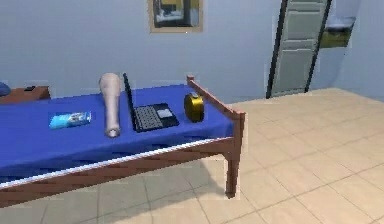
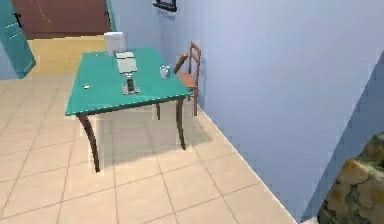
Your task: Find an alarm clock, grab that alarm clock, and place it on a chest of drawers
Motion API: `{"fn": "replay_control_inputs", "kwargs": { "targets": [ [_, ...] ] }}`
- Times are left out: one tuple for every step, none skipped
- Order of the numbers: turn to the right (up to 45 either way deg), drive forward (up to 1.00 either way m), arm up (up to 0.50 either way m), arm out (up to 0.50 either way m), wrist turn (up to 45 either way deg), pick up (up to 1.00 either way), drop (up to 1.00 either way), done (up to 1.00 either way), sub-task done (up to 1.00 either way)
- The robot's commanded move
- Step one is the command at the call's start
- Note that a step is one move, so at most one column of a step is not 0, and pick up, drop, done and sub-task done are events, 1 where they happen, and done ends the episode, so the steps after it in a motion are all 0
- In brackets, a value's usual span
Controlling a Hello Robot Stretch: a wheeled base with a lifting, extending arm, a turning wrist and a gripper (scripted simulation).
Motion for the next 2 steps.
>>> {"fn": "replay_control_inputs", "kwargs": {
  "targets": [
    [0.0, 0.35, 0.0, 0.0, 0.0, 0.0, 0.0, 0.0, 0.0],
    [-45.0, 0.0, 0.0, 0.0, 0.0, 0.0, 0.0, 0.0, 0.0]
  ]
}}
